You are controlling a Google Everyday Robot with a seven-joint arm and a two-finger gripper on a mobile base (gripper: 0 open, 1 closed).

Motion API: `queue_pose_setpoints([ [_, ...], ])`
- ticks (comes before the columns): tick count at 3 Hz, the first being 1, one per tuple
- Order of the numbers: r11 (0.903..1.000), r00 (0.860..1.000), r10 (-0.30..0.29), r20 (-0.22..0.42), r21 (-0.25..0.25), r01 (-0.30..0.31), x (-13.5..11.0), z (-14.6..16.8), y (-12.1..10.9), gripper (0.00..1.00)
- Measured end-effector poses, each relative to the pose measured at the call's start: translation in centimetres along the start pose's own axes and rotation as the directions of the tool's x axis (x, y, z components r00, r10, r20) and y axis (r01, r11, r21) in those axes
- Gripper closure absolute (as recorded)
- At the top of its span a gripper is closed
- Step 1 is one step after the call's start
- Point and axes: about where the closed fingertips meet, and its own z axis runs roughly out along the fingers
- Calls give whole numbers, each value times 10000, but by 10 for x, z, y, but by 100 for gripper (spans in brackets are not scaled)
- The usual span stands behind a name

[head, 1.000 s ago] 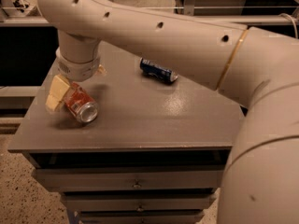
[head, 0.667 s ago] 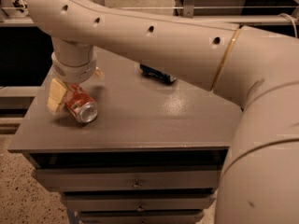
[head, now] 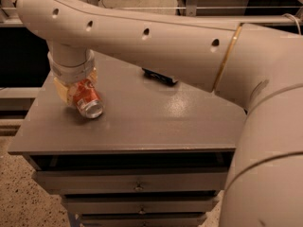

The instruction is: Place coke can upright

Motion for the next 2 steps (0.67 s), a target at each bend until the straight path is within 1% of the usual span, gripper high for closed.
queue_pose_setpoints([
  [1,9991,9947,-418,938,141,407,-6,-14,-10,83],
  [2,9939,9578,-1029,2682,-99,1095,-19,-26,-30,100],
])
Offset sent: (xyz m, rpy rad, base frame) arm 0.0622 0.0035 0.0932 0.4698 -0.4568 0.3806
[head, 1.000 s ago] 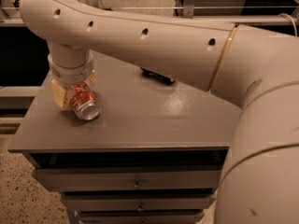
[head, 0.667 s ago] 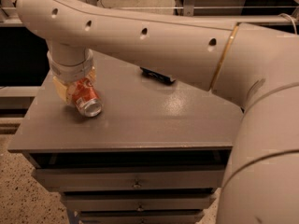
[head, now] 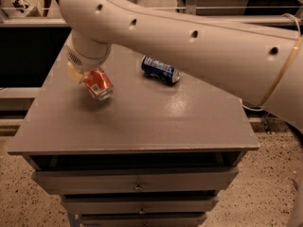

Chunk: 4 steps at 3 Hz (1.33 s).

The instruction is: Place coke can upright

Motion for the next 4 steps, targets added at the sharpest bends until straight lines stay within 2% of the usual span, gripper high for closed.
queue_pose_setpoints([
  [1,9971,9767,111,2144,-754,52,-26,-9,-20,100],
  [2,9852,8900,801,4488,-1716,-21,-61,-28,-36,100],
  [3,9798,8670,390,4968,-1892,644,-72,-35,-20,100],
  [4,9798,8670,371,4969,-1886,661,-72,-35,-19,100],
])
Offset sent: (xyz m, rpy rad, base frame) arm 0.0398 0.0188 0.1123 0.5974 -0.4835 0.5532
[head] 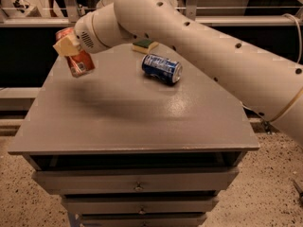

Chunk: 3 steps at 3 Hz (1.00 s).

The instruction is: Place coke can upright

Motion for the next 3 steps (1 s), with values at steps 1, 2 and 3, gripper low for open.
queue_pose_setpoints([
  [1,9990,9992,-385,135,-237,388,-1,3,6,100],
  [2,9905,9918,-1255,233,-546,1266,5,9,17,100],
  [3,9735,9761,-2134,419,-751,2160,14,8,28,100],
])
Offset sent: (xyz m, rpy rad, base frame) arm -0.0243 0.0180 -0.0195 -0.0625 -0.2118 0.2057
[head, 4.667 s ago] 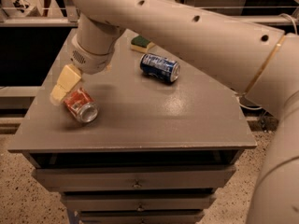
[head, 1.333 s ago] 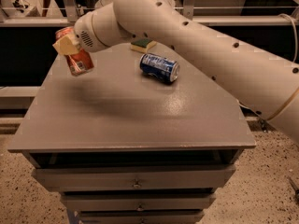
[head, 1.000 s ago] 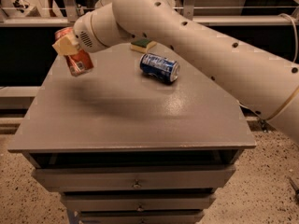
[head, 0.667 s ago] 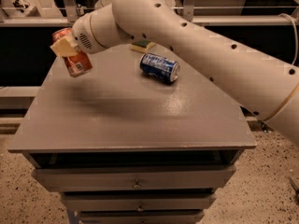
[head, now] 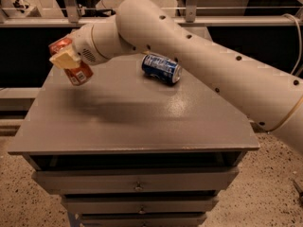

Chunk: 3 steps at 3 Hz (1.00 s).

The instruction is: Place coke can upright

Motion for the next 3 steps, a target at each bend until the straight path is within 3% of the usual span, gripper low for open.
queue_pose_setpoints([
  [2,9940,9888,-993,1115,-337,1037,17,-3,23,100],
  [3,9954,9760,-738,2049,-455,848,29,-7,29,82],
])
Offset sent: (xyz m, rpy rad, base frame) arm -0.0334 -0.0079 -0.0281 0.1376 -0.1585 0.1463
